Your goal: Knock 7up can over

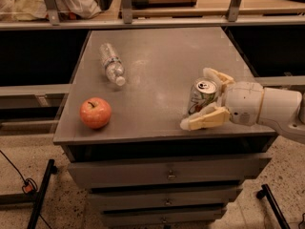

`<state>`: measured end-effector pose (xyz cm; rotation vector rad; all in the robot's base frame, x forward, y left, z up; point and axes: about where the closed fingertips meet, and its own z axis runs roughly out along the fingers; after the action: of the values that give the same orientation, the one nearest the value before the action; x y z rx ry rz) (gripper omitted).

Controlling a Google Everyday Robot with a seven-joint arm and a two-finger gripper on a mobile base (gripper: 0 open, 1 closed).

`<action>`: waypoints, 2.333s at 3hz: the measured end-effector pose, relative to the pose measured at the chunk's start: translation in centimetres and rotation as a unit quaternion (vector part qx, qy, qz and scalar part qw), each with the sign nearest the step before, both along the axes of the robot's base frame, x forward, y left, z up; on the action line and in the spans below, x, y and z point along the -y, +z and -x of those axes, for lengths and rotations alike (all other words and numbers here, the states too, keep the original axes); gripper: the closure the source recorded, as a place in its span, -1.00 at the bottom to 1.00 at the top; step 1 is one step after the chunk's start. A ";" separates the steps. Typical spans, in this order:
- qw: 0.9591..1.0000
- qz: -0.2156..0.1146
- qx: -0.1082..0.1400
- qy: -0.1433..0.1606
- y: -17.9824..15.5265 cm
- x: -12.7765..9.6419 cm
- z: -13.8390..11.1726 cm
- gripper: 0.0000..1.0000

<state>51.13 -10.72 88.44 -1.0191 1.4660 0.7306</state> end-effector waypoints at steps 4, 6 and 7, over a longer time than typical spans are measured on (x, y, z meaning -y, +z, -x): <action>0.999 -0.007 -0.032 0.000 -2.3 -0.5 -1.2 -0.70; 0.999 -0.012 -0.036 0.008 -2.5 2.9 1.7 -0.38; 0.999 -0.013 -0.039 0.017 -2.5 3.6 2.5 -0.03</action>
Offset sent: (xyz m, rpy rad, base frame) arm 0.0184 0.0090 -0.0271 0.0088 0.0713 -0.0106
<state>48.66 -14.31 85.93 -1.0071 1.5048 0.8198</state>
